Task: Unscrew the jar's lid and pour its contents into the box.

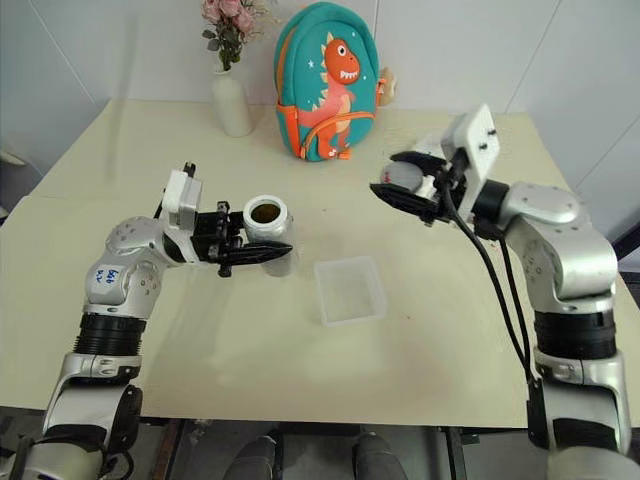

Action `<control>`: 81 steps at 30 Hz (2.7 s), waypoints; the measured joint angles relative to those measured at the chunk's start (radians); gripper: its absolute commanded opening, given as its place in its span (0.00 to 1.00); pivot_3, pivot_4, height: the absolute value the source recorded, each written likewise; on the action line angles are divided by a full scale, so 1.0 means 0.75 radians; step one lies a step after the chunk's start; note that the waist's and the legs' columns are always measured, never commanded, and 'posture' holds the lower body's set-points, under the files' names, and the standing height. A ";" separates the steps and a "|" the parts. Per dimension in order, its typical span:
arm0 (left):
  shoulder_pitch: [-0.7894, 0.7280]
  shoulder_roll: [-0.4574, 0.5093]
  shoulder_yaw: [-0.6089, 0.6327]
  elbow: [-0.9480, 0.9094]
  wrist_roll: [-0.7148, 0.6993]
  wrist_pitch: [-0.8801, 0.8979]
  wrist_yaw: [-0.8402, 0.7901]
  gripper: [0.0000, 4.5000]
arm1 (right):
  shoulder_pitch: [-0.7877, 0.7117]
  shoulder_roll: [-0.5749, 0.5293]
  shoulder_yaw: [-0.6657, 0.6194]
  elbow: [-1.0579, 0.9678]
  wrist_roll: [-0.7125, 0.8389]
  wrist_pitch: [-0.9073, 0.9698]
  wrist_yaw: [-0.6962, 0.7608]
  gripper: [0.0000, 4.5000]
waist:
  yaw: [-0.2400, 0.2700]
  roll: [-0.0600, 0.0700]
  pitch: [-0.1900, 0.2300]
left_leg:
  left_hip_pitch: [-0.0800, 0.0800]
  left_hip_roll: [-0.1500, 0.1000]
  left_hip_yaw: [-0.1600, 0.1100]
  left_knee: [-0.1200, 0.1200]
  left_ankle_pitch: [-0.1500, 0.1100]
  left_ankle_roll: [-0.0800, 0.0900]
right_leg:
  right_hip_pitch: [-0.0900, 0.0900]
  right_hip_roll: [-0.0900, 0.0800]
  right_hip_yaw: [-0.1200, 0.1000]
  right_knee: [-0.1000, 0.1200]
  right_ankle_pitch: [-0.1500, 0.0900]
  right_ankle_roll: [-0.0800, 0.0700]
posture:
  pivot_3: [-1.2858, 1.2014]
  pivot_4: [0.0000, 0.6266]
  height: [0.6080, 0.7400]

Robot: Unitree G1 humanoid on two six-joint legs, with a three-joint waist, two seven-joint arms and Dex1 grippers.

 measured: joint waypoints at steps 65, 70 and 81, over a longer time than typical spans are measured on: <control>-1.079 -0.146 -1.611 0.894 2.941 -1.221 3.062 0.44 | 0.889 -0.025 -0.312 -0.455 0.362 -0.269 -0.005 0.98 | 0.038 -0.006 0.004 | -0.008 -0.007 0.006 0.011 0.000 0.005 | 0.001 0.000 0.011 -0.005 0.007 0.017 | 0.52 0.24 1.00; -1.079 -0.103 -1.672 0.880 2.977 -1.140 3.096 0.44 | 0.878 -0.025 -0.310 -0.444 0.348 -0.261 -0.003 0.98 | 0.039 -0.006 0.004 | -0.008 -0.007 0.006 0.010 0.000 0.005 | 0.000 0.000 0.012 -0.005 0.007 0.017 | 0.52 0.24 1.00; -1.065 -0.138 -1.409 1.148 2.495 -1.488 2.822 0.44 | 0.817 -0.025 -0.263 -0.387 0.320 -0.262 0.041 0.98 | 0.043 -0.006 0.004 | -0.007 -0.007 0.007 0.013 0.001 0.005 | 0.001 0.000 0.011 -0.002 0.007 0.017 | 0.52 0.24 1.00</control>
